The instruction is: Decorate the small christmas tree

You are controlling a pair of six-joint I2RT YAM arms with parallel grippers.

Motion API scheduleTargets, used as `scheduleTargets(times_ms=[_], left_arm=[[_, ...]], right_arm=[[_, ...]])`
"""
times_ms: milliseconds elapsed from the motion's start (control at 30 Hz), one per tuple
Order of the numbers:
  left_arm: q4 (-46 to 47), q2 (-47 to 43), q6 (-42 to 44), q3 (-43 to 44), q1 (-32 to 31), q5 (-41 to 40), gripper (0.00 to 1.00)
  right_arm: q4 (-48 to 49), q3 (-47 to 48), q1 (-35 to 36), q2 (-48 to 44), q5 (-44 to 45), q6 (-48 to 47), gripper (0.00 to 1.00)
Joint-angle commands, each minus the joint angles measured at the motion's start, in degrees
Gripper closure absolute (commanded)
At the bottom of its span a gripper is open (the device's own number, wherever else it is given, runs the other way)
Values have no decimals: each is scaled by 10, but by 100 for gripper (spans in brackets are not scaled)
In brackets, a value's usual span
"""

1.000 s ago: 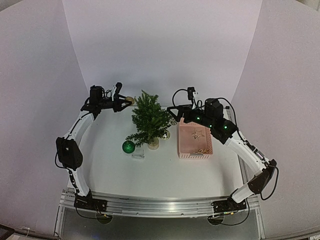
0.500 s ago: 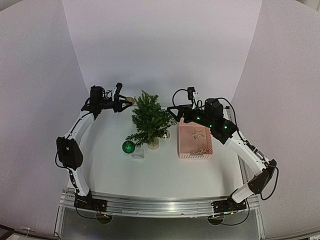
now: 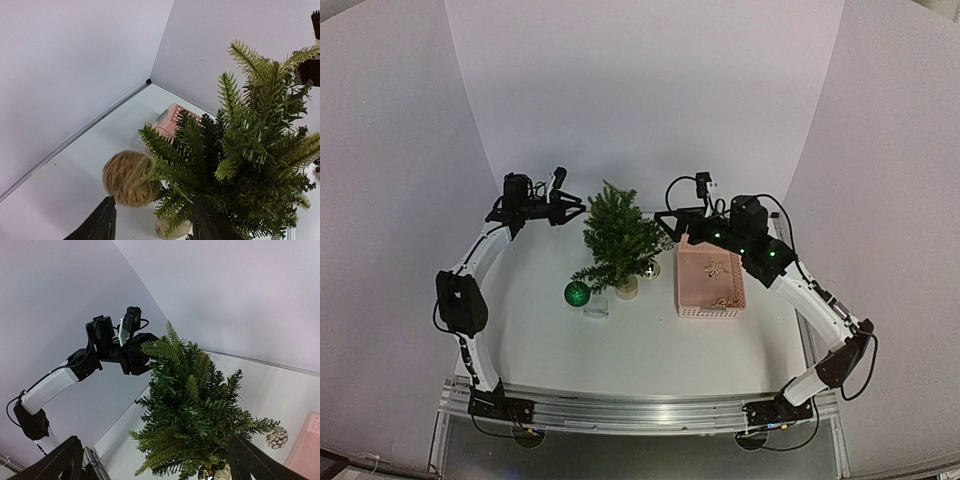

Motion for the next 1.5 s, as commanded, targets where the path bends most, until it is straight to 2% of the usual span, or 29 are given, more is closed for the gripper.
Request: scheduleTargets(times_ms=[0, 333, 567, 767, 900, 1100, 1300, 1400, 1467], left_arm=[[32, -1, -7, 14, -3, 12, 54], [24, -11, 7, 19, -2, 20, 50], [-29, -51, 63, 13, 0, 25, 45], [-56, -98, 77, 4, 7, 17, 40], [-58, -132, 65, -18, 12, 7, 35], [-74, -171, 42, -44, 23, -14, 20], [-72, -217, 31, -95, 41, -53, 15], [-72, -241, 32, -130, 51, -63, 14], [-72, -255, 38, -153, 57, -68, 14]], right_arm=[[7, 22, -3, -11, -8, -9, 2], [6, 14, -3, -15, 0, -6, 2], [-13, 1, -7, -30, 70, 3, 2], [-115, -2, -57, -47, 160, 38, 2], [-174, -39, -115, -66, 181, 84, 2], [-275, -79, -186, -50, 165, 105, 3], [-392, -27, -191, 66, 100, 56, 13], [-439, 10, -191, 112, 71, -1, 18], [-456, 29, -191, 136, 38, -85, 19]])
